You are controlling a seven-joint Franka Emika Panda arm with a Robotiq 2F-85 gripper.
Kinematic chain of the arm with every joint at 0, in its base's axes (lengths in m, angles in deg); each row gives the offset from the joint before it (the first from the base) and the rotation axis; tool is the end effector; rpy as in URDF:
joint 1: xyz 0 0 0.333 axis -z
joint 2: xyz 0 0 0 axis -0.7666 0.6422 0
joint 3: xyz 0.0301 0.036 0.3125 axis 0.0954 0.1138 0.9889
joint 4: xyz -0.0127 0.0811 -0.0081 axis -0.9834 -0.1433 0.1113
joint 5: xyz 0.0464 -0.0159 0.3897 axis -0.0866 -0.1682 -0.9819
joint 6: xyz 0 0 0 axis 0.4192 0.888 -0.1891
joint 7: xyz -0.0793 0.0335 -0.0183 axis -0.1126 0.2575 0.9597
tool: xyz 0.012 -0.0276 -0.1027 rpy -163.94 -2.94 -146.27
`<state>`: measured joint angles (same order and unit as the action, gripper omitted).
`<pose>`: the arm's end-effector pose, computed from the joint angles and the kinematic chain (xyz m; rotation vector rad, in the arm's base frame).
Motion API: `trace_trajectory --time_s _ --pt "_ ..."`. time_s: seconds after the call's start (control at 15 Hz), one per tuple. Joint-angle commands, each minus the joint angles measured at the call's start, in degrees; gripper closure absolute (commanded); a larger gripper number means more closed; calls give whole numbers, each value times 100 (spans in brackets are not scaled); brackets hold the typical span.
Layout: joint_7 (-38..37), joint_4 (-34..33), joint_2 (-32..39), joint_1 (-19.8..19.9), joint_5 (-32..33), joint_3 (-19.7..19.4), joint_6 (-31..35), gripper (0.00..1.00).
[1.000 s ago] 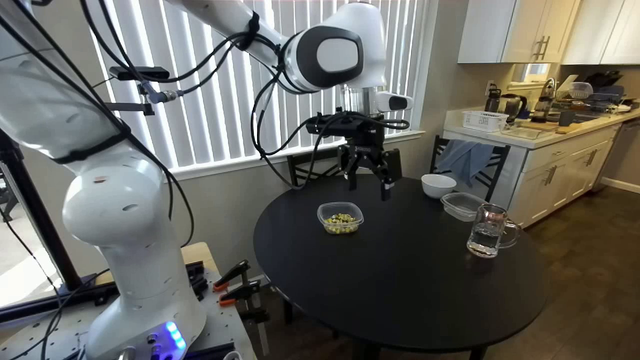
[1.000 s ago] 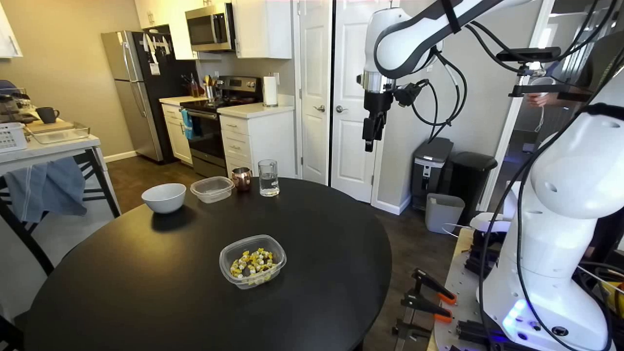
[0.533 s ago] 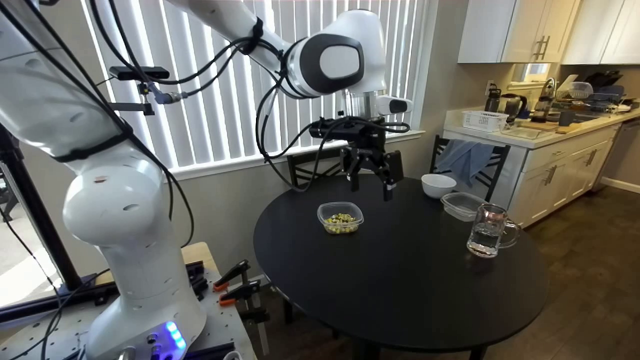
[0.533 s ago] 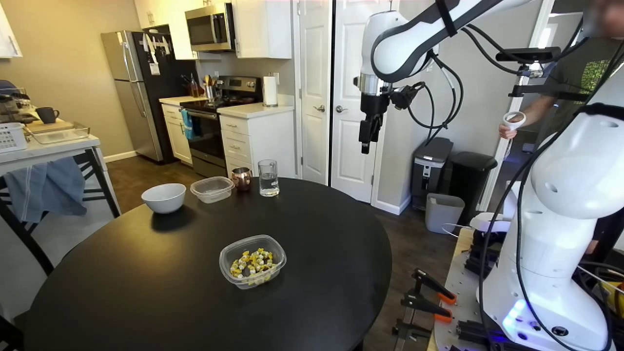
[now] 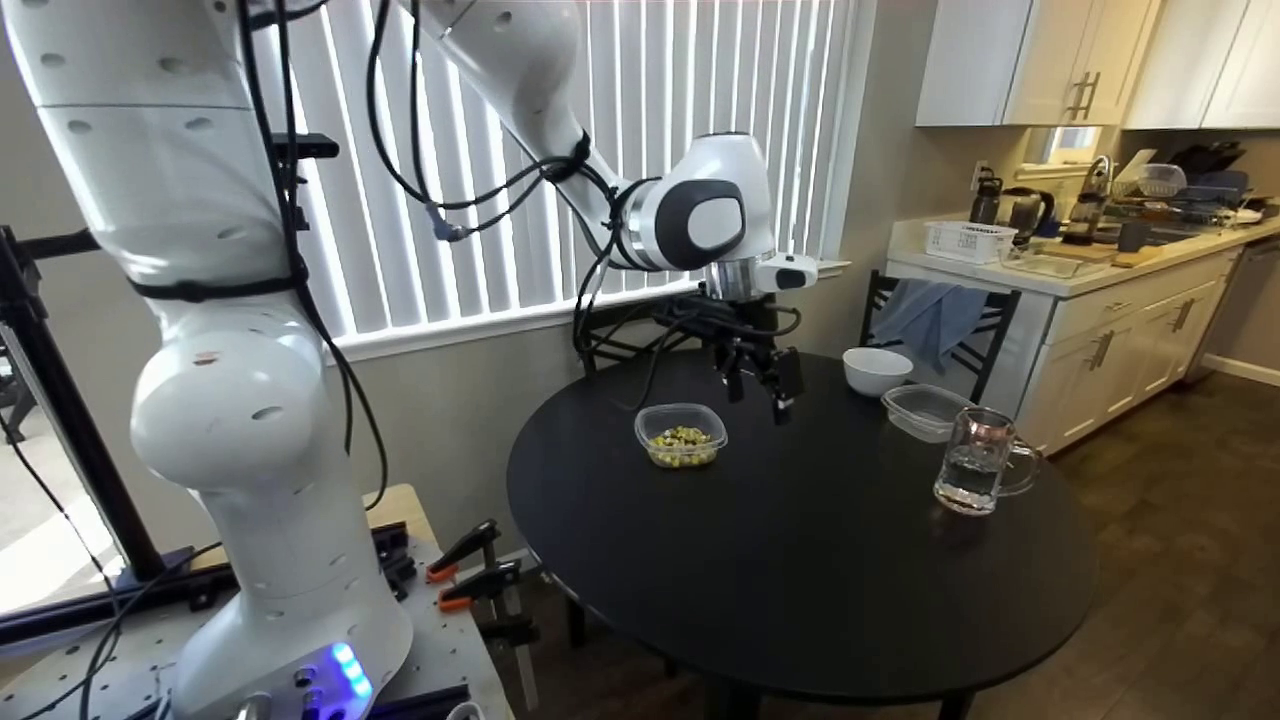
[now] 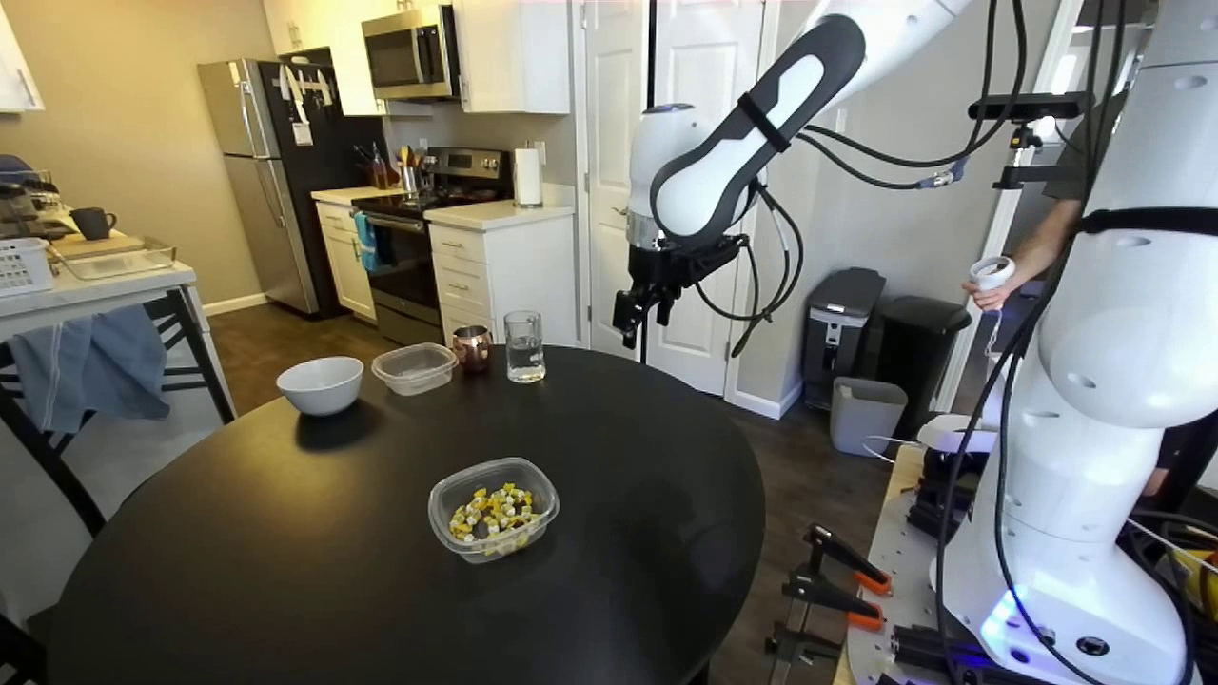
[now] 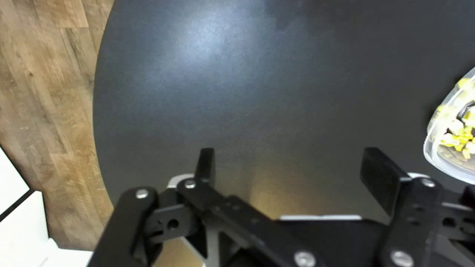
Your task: Pour out the contents of the bowl onto the table
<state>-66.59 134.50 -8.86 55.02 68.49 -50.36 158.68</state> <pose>0.5014 -0.0565 0.3302 2.9960 -0.1360 0.2305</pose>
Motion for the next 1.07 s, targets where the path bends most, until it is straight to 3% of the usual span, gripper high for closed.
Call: trace_trajectory --time_s 0.0,0.2,0.73,0.87,0.93,1.0 --pt "-942 -438 783 -197 -36 -2 22 0" --pt "-1413 -603 1167 -368 -240 -71 90 0" --pt "-1109 -1533 2153 -642 -1624 244 408 0" --pt "-956 -1799 2263 -750 -1757 403 386 0" --pt "-1150 -1558 2106 -786 -1577 197 303 0" --pt "-1148 -1689 2174 -847 -1624 258 303 0"
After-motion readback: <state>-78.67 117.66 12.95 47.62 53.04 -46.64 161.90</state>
